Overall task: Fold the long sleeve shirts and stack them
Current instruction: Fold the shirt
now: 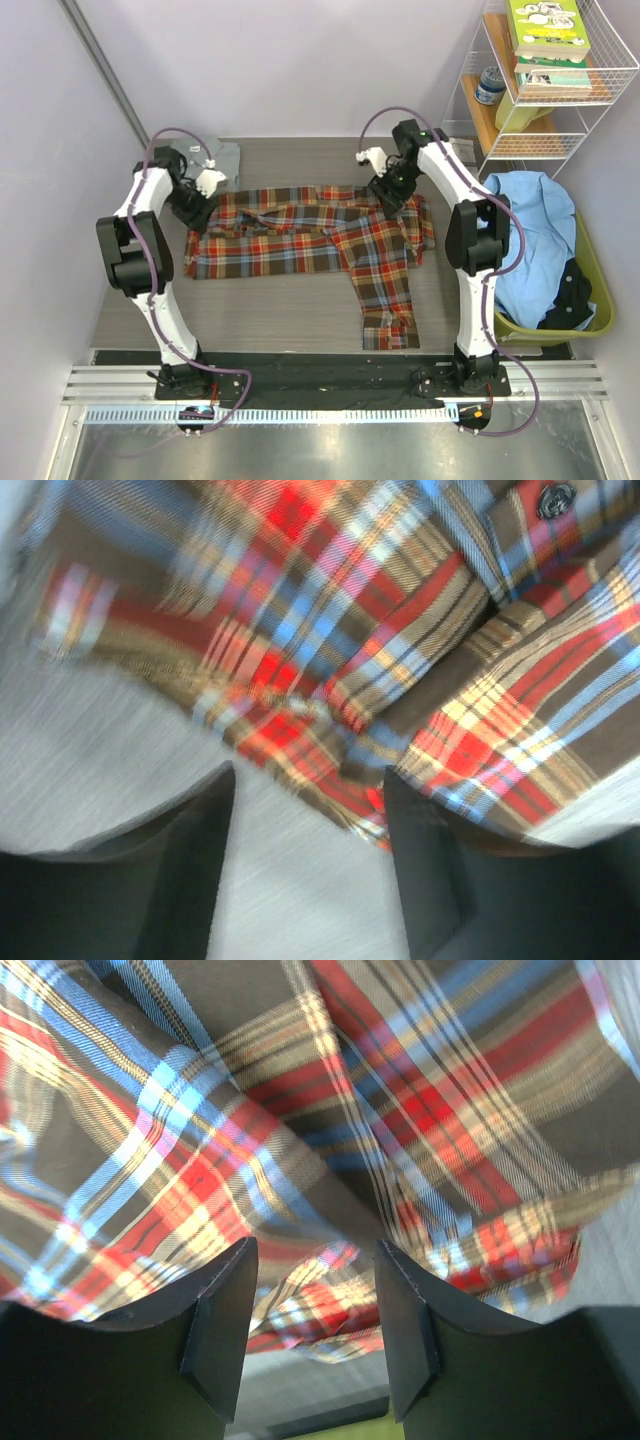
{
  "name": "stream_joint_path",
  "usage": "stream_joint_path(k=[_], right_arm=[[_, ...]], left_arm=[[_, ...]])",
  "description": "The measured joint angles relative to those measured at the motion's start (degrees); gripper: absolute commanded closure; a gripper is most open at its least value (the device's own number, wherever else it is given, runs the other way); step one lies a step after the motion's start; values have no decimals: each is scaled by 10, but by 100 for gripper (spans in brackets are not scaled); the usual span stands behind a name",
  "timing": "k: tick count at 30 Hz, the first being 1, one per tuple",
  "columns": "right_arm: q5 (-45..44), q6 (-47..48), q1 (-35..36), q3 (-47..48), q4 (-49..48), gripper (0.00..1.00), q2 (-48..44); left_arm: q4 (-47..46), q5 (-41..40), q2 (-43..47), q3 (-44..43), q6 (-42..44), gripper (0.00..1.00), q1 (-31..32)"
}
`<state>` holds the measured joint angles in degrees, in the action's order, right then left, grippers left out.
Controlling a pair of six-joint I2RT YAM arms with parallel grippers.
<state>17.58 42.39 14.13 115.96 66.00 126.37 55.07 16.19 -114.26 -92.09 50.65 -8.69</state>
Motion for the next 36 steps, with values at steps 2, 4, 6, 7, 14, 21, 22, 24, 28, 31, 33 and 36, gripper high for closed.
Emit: stream_joint_path(k=[2, 4, 6, 7, 14, 21, 22, 24, 28, 31, 33, 36], right_arm=[[20, -26, -22, -1, 4, 48, -11], [39, -51, -37, -24, 2, 56, -33], [50, -72, -52, -74, -1, 61, -69], [52, -82, -57, -100, -3, 63, -85], [41, -130, -51, -196, -57, 69, -86], [26, -169, -50, -244, -120, 71, -47], [27, -171, -50, -252, -127, 71, -52], [30, -176, -51, -277, -146, 71, -68], [41, -185, -51, -356, -172, 63, -120], [45, -189, -50, -399, -154, 52, -154], [42, -183, -48, -408, -134, 46, -175], [42, -160, -48, -410, -112, 46, -236]], left_arm=[[-3, 6, 21, 1, -35, 34, -11], [-11, 16, 59, 16, -63, 34, -19], [-16, 23, 100, 40, -82, 35, -20], [-21, 26, 122, 56, -88, 36, -16], [-49, 33, 136, 148, -138, 46, 43], [-74, -5, 63, 191, -147, 51, 45], [-80, -10, 66, 196, -146, 52, 45], [-95, -21, 79, 216, -141, 52, 45], [-117, -38, 126, 278, -116, 47, 46], [-103, -38, 164, 316, -105, 39, 45], [-75, -19, 188, 320, -96, 32, 45], [-33, 39, 238, 299, -83, 28, 46]])
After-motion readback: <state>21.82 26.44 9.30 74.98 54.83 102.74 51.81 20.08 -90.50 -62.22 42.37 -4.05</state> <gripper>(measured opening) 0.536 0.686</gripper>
